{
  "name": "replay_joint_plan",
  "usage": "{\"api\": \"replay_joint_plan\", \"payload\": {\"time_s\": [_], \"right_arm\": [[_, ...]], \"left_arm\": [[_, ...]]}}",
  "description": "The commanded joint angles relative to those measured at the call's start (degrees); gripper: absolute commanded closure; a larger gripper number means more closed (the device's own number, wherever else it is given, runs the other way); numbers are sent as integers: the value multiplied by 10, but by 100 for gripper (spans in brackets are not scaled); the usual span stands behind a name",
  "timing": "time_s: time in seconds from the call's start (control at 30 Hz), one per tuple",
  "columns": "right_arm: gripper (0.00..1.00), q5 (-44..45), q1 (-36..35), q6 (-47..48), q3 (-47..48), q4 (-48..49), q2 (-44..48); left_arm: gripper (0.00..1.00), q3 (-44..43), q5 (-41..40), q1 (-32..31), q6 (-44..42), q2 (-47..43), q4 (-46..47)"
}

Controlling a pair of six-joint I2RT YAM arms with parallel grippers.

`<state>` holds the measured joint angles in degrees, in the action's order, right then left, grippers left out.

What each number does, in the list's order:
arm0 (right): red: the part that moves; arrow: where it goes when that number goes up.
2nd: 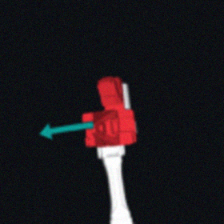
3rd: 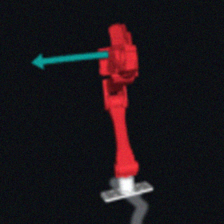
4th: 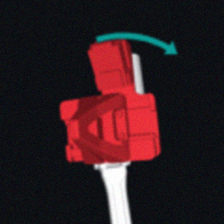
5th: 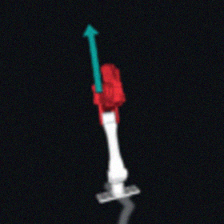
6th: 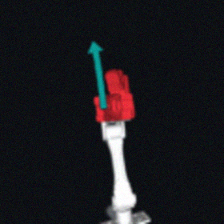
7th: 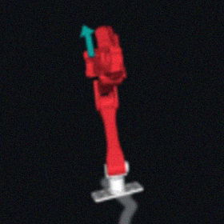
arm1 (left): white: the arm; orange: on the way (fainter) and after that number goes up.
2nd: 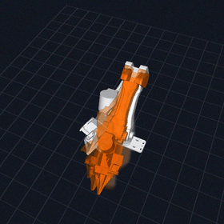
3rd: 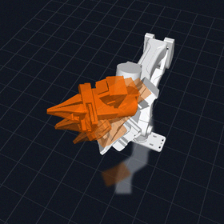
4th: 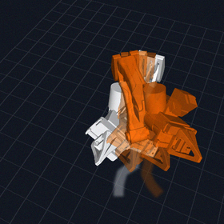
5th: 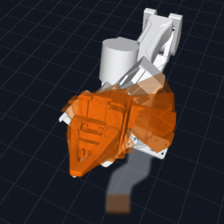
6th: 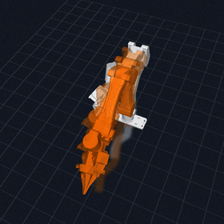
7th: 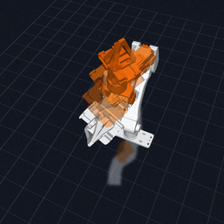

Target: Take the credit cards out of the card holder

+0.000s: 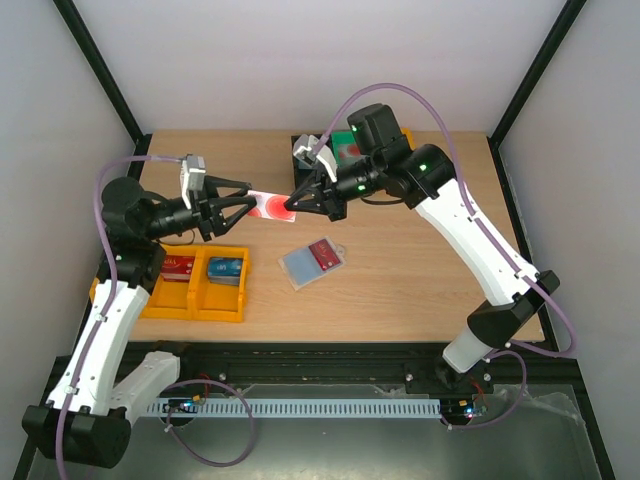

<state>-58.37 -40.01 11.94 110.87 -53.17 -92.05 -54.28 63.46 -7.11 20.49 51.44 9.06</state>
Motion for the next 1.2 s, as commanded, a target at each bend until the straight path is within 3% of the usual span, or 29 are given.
{"api": "replay_joint_plan", "payload": {"time_s": [0.0,0.13,0.3,0.53,0.6,0.73,0.93,0.97,1.07,1.17], "right_arm": [[98,-13,-5,7,20,-11,3],[98,-8,-7,4,19,-6,5],[98,-7,-7,8,11,-6,7],[98,-8,-7,7,11,3,2],[98,-7,-7,10,7,4,4],[98,-6,-7,13,6,5,4],[98,18,-7,-2,-11,50,21],[95,28,-7,-11,-22,71,29],[64,67,-4,-67,-92,173,65],[50,79,1,-165,-189,336,113]], "left_arm": [[56,-9,13,-3,-15,-3,-11],[53,-13,11,-4,-43,-1,-47],[65,-17,12,-5,-42,2,-49],[65,-24,16,-15,-71,11,-90],[72,-25,21,-18,-71,14,-89],[97,-32,27,-23,-72,20,-86],[98,-29,17,-24,-54,14,-72],[98,-27,8,-24,-45,12,-66],[98,-19,-32,-23,-5,7,-28],[98,-6,-72,-22,54,-4,28]]}}
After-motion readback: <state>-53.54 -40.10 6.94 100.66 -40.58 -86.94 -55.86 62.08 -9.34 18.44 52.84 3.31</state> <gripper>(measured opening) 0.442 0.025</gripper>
